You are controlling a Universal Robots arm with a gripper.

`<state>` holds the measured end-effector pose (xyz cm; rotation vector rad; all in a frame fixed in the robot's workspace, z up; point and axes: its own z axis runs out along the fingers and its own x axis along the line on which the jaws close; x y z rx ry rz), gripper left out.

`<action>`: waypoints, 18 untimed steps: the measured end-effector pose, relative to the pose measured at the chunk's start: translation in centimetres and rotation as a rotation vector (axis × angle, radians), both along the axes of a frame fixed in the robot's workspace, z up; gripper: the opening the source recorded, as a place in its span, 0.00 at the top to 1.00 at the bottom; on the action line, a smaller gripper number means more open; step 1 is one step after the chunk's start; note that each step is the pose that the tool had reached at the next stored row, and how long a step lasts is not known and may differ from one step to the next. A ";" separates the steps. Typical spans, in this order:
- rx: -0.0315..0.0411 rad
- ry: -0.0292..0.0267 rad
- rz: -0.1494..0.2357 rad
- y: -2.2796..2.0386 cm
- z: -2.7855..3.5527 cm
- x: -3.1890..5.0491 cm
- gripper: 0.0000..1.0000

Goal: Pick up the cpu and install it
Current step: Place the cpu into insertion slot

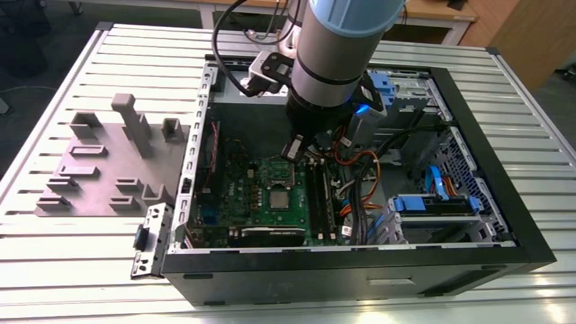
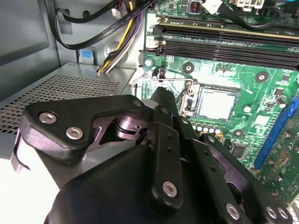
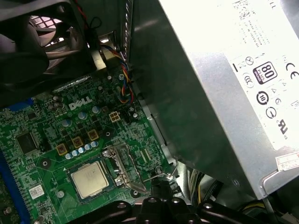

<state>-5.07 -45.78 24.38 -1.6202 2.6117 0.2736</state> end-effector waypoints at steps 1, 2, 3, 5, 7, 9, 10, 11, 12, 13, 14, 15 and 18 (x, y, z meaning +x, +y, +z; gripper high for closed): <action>0.0001 0.0000 0.000 -0.05 0.00 0.00 0.89; 0.0001 0.0000 0.000 -0.10 0.00 0.00 0.89; 0.0000 0.0000 0.000 -0.16 0.00 0.00 0.89; -0.0001 0.0000 0.000 -0.26 0.00 0.00 0.89; 0.0000 0.0000 0.000 -0.36 0.00 0.00 0.89; 0.0000 0.0000 0.000 -0.45 0.00 0.00 0.89; 0.0000 0.0000 0.000 -0.48 0.00 0.00 0.89; 0.0001 -0.0001 0.000 -0.51 0.00 0.00 0.89; 0.0000 0.0000 0.000 -0.54 0.00 0.00 0.89; 0.0001 0.0000 0.000 -0.57 0.00 0.00 0.89; 0.0000 0.0000 0.000 -0.59 0.00 0.00 0.89; 0.0000 0.0000 0.000 -0.63 0.00 0.00 0.89; 0.0000 0.0000 0.000 -0.72 0.00 0.00 0.89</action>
